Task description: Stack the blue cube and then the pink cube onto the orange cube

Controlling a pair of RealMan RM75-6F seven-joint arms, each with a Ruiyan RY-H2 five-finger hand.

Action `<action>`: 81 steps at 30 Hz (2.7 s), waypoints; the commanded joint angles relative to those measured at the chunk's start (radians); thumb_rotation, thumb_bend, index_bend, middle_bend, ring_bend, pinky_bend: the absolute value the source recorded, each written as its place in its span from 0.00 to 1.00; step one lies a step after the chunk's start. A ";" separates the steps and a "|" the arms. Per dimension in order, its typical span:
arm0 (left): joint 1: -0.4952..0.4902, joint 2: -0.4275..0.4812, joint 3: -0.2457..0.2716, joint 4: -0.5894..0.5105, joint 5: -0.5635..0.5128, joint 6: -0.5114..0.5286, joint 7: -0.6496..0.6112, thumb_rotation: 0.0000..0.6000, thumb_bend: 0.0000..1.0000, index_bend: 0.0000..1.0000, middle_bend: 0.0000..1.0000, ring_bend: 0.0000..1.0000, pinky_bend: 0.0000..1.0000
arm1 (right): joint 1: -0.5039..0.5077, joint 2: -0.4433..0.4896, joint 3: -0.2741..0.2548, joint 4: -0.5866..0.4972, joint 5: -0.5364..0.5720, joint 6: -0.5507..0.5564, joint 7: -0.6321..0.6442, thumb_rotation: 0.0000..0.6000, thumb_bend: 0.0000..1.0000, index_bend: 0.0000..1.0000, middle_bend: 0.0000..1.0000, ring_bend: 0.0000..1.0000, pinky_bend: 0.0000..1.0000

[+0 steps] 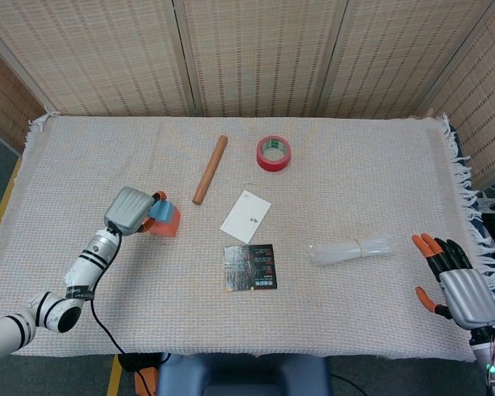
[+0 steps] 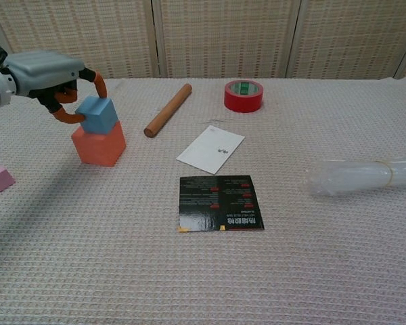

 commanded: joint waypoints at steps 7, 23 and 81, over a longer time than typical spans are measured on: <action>-0.006 0.015 0.015 -0.012 -0.015 -0.003 0.009 1.00 0.33 0.55 1.00 1.00 1.00 | 0.001 0.002 -0.001 -0.004 0.001 -0.006 -0.003 1.00 0.29 0.00 0.00 0.00 0.00; -0.014 0.025 0.034 -0.024 -0.021 0.006 -0.013 1.00 0.33 0.24 1.00 1.00 1.00 | 0.002 0.005 -0.002 -0.012 0.006 -0.018 -0.013 1.00 0.29 0.00 0.00 0.00 0.00; 0.310 -0.169 0.269 0.539 0.284 0.299 -0.361 1.00 0.33 0.36 1.00 1.00 1.00 | -0.011 0.029 -0.048 -0.054 -0.074 -0.005 -0.007 1.00 0.29 0.00 0.00 0.00 0.00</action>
